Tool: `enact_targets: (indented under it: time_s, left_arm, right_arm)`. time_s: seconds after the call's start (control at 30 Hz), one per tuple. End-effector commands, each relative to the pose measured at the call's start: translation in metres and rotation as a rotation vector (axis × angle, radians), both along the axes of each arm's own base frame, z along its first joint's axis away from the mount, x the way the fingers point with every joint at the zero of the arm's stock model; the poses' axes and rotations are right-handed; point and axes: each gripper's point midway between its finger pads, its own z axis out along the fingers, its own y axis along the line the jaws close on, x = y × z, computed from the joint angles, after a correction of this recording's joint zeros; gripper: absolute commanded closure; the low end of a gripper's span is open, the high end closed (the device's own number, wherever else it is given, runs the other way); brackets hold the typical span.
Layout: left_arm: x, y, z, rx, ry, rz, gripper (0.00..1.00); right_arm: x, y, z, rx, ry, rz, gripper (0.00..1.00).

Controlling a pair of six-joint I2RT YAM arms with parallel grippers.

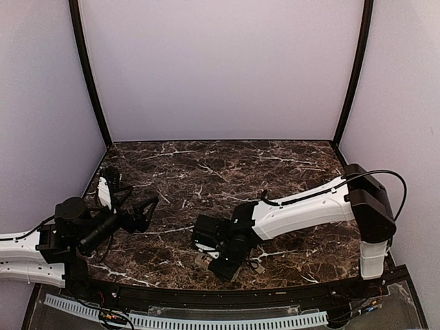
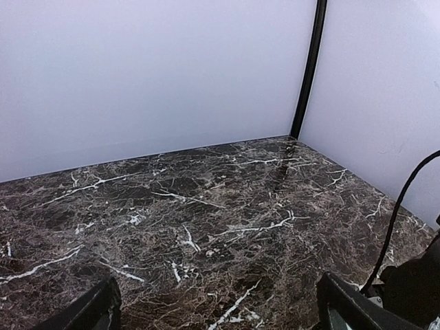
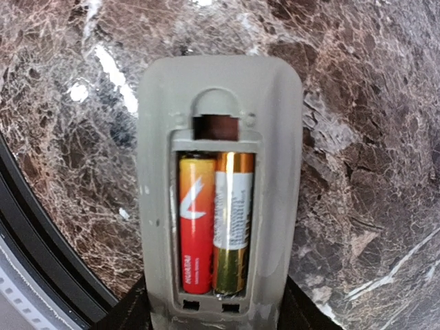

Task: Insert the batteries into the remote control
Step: Pick up the remote control without the battery cover from the center of the board, then move the right arm with the battery cover to the center of the board.

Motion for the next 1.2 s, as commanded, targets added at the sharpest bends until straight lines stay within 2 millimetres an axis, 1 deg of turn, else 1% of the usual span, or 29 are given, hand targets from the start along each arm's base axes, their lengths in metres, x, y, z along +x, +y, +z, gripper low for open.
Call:
enact_targets:
  time_s: [0.0, 0.07, 0.13, 0.2, 0.23, 0.27, 0.3, 0.33, 0.4, 0.47, 0.5, 0.57, 0.6, 0.63, 0.67, 0.7, 0.77, 0.83, 0.93, 0.97, 1.0, 1.03, 1.1, 1.13, 1.17]
  left_arm:
    - [-0.002, 0.0, -0.011, 0.02, 0.015, -0.014, 0.01]
    - [-0.003, -0.001, -0.012, 0.021, 0.018, -0.019, 0.01]
    - [-0.004, -0.003, -0.013, 0.016, 0.02, -0.031, 0.01]
    - [-0.005, -0.005, -0.013, 0.01, 0.021, -0.044, 0.01]
    - [-0.005, -0.006, -0.014, 0.009, 0.022, -0.05, 0.01]
    - [-0.006, -0.007, -0.013, 0.007, 0.022, -0.053, 0.01]
    - [-0.006, -0.008, -0.013, 0.006, 0.024, -0.06, 0.01]
    - [-0.007, -0.008, -0.014, 0.008, 0.027, -0.063, 0.01]
    - [-0.008, -0.008, -0.014, 0.008, 0.032, -0.072, 0.01]
    - [-0.009, -0.009, -0.014, 0.001, 0.036, -0.081, 0.02]
    - [-0.01, -0.01, -0.016, 0.0, 0.038, -0.085, 0.02]
    - [-0.01, -0.01, -0.016, -0.006, 0.034, -0.089, 0.02]
    - [-0.01, -0.01, -0.016, -0.008, 0.032, -0.089, 0.02]
    - [-0.01, -0.01, -0.016, -0.008, 0.031, -0.09, 0.02]
    - [-0.01, -0.011, -0.016, -0.005, 0.03, -0.092, 0.02]
    - [-0.01, -0.011, -0.016, -0.003, 0.03, -0.094, 0.03]
    - [-0.011, -0.012, -0.016, 0.0, 0.032, -0.099, 0.03]
    - [-0.011, -0.012, -0.017, 0.002, 0.034, -0.101, 0.03]
    - [-0.011, -0.012, -0.017, 0.003, 0.03, -0.101, 0.03]
    - [-0.011, -0.013, -0.017, 0.005, 0.028, -0.101, 0.03]
    - [-0.011, -0.013, -0.015, 0.007, 0.025, -0.1, 0.03]
    - [-0.01, -0.013, -0.016, 0.013, 0.027, -0.1, 0.03]
    - [-0.01, -0.012, -0.014, 0.015, 0.026, -0.097, 0.03]
    - [-0.01, -0.013, -0.014, 0.015, 0.026, -0.099, 0.03]
    - [-0.01, -0.013, -0.014, 0.013, 0.026, -0.099, 0.03]
  right_arm:
    - [-0.001, 0.016, 0.031, 0.048, -0.005, -0.037, 0.4]
    - [0.001, 0.025, 0.058, 0.126, -0.015, -0.065, 0.38]
    - [0.006, 0.029, 0.086, 0.209, -0.038, -0.108, 0.33]
    - [0.009, 0.026, 0.107, 0.276, -0.056, -0.154, 0.22]
    - [0.01, 0.021, 0.112, 0.287, -0.068, -0.169, 0.19]
    - [0.011, 0.014, 0.116, 0.29, -0.075, -0.191, 0.19]
    - [0.012, 0.005, 0.115, 0.277, -0.076, -0.225, 0.2]
    - [0.012, -0.006, 0.113, 0.258, -0.079, -0.265, 0.21]
    - [0.014, -0.036, 0.102, 0.194, -0.072, -0.376, 0.27]
    - [0.011, -0.066, 0.087, 0.121, -0.057, -0.484, 0.37]
    - [0.007, -0.08, 0.078, 0.082, -0.043, -0.526, 0.43]
    - [-0.004, -0.098, 0.061, 0.021, 0.002, -0.568, 0.59]
    - [-0.01, -0.102, 0.055, 0.009, 0.021, -0.578, 0.68]
    - [-0.016, -0.105, 0.05, 0.004, 0.034, -0.58, 0.73]
    - [-0.02, -0.108, 0.045, -0.001, 0.045, -0.582, 0.74]
    - [-0.024, -0.112, 0.039, -0.013, 0.051, -0.584, 0.73]
    - [-0.029, -0.119, 0.032, -0.041, 0.059, -0.582, 0.64]
    - [-0.033, -0.122, 0.026, -0.059, 0.06, -0.572, 0.58]
    - [-0.034, -0.113, 0.015, -0.032, 0.072, -0.535, 0.44]
    - [-0.033, -0.111, 0.012, -0.031, 0.071, -0.527, 0.42]
    - [-0.033, -0.11, 0.009, -0.037, 0.069, -0.522, 0.43]
    - [-0.033, -0.111, 0.006, -0.049, 0.067, -0.516, 0.46]
    - [-0.03, -0.113, 0.001, -0.075, 0.046, -0.511, 0.59]
    - [-0.028, -0.115, -0.002, -0.089, 0.032, -0.508, 0.62]
    - [-0.026, -0.115, -0.003, -0.096, 0.022, -0.5, 0.62]
